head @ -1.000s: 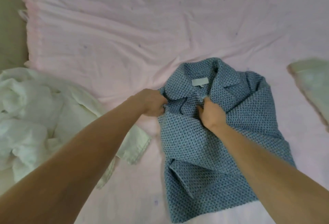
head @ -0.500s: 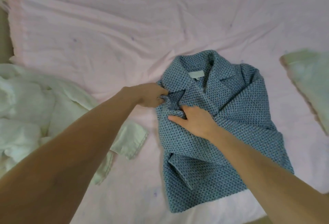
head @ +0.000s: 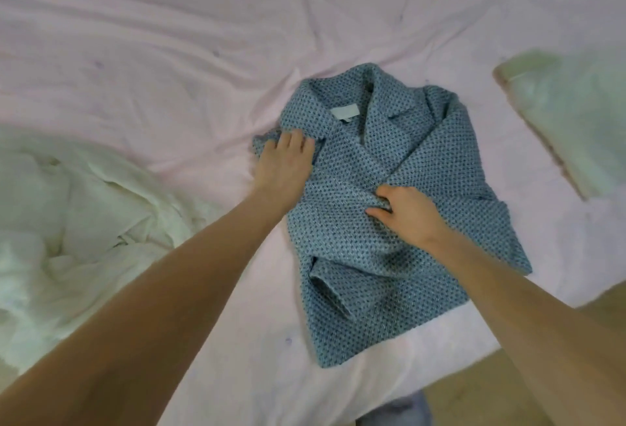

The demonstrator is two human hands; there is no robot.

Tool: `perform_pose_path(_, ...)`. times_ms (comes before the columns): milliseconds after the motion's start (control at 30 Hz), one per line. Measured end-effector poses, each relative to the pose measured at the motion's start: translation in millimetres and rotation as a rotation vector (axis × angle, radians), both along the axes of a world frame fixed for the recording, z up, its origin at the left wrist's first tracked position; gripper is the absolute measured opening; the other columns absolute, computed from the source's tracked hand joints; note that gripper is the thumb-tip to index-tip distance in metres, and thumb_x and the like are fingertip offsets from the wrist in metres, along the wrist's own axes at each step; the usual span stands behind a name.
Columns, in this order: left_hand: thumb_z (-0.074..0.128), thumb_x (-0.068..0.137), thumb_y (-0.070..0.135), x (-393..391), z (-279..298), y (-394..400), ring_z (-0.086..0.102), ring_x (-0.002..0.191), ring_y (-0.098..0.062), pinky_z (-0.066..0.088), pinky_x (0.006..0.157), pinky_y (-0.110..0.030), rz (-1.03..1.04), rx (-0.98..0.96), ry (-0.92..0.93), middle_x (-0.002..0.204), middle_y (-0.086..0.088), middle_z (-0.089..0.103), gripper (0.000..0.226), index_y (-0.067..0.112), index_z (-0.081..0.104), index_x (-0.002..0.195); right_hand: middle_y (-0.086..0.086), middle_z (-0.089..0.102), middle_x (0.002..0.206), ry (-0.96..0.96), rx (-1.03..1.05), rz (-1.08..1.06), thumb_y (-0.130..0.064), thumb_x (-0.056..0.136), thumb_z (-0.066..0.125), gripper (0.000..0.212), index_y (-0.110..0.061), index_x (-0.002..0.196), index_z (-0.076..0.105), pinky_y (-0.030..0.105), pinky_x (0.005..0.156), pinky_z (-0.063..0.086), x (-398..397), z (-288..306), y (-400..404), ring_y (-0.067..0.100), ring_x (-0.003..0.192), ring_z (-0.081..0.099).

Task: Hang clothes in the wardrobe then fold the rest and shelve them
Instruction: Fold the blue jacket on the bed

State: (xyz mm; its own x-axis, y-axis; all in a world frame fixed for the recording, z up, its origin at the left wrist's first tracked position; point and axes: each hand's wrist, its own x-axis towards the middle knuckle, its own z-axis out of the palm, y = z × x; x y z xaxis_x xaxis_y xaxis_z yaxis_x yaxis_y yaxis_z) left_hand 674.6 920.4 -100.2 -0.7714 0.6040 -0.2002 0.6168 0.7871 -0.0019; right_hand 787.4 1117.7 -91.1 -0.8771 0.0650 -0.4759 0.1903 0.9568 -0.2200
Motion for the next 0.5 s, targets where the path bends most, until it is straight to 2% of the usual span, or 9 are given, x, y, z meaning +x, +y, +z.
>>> perform_pose_path(67,0.058,0.084,0.022,30.2,3.2,-7.3,0.051,0.106,-0.032,0.04,0.085,-0.04,-0.119,0.245,-0.031,0.116,-0.012,0.051,0.035,0.008,0.05,0.115,0.004,0.064,0.075,0.062,-0.031,-0.008,-0.042,0.094,0.056,0.029,-0.013,0.099,0.059,0.036,0.06,0.051,3.8,4.8,-4.8,0.021,0.066,0.061)
perform_pose_path(133,0.049,0.087,0.044,63.1,7.3,-8.7,0.048,0.12,-0.032,0.036,0.099,-0.042,-0.307,0.279,-0.202,0.126,-0.009,0.052,0.051,0.011,0.049,0.126,0.001,0.061,0.073,0.085,-0.032,-0.006,-0.051,0.092,0.053,0.033,-0.018,0.093,0.057,0.034,0.059,0.049,9.9,7.9,-0.6,0.02,0.066,0.058)
perform_pose_path(167,0.044,0.087,0.057,75.9,9.5,-5.9,0.037,0.134,-0.03,0.027,0.11,-0.043,-0.366,0.173,-0.296,0.144,-0.008,0.042,0.069,0.013,0.039,0.14,-0.001,0.059,0.071,0.056,-0.03,0.003,-0.055,0.092,0.05,0.035,-0.02,0.09,0.054,0.033,0.059,0.048,13.9,9.3,6.3,0.019,0.066,0.056)
perform_pose_path(200,0.042,0.085,0.067,86.2,9.9,-1.3,0.02,0.145,-0.028,0.014,0.117,-0.044,-0.391,0.021,-0.365,0.157,-0.007,0.022,0.087,0.015,0.02,0.152,-0.001,0.057,0.071,0.004,-0.032,0.021,-0.057,0.092,0.049,0.036,-0.021,0.089,0.051,0.034,0.064,0.048,19.7,11.5,15.0,0.02,0.067,0.055)
perform_pose_path(233,0.042,0.083,0.073,90.9,7.1,2.5,0.005,0.148,-0.028,0.005,0.12,-0.045,-0.383,-0.118,-0.409,0.162,-0.007,0.002,0.1,0.017,0.0,0.155,0.0,0.056,0.071,-0.035,-0.036,0.058,-0.056,0.092,0.048,0.036,-0.02,0.088,0.05,0.035,0.072,0.048,23.0,10.9,25.2,0.021,0.069,0.054)
perform_pose_path(300,0.051,0.079,0.074,95.0,2.3,12.4,-0.008,0.148,-0.031,0.001,0.12,-0.048,-0.328,-0.252,-0.439,0.16,-0.009,-0.017,0.116,0.018,-0.02,0.151,-0.001,0.051,0.067,-0.047,-0.016,0.107,-0.046,0.095,0.05,0.03,-0.017,0.088,0.051,0.037,0.088,0.043,33.1,11.0,45.0,0.022,0.073,0.051)
perform_pose_path(367,0.067,0.073,0.067,98.4,-5.7,24.9,-0.009,0.147,-0.034,0.002,0.12,-0.05,-0.262,-0.3,-0.434,0.158,-0.011,-0.022,0.129,0.017,-0.025,0.149,-0.001,0.046,0.063,0.031,0.039,0.106,-0.036,0.099,0.048,0.024,-0.014,0.089,0.046,0.036,0.073,0.043,41.0,12.8,58.3,0.025,0.072,0.052)
perform_pose_path(433,0.077,0.065,0.063,98.6,-12.1,35.4,-0.011,0.147,-0.036,0.004,0.119,-0.052,-0.218,-0.347,-0.401,0.157,-0.012,-0.025,0.142,0.015,-0.03,0.147,0.005,0.053,0.064,0.205,0.113,0.138,-0.032,0.1,0.047,0.022,-0.01,0.094,0.047,0.032,0.051,0.036,41.5,13.4,62.7,0.028,0.059,0.052)
perform_pose_path(500,0.081,0.059,0.061,106.2,-14.3,46.1,-0.012,0.147,-0.036,0.005,0.118,-0.055,-0.18,-0.375,-0.366,0.156,-0.012,-0.028,0.151,0.015,-0.033,0.144,0.01,0.055,0.058,0.369,0.159,0.165,-0.029,0.098,0.052,0.023,-0.006,0.096,0.05,0.027,0.042,0.026,42.6,16.4,71.3,0.025,0.043,0.041)
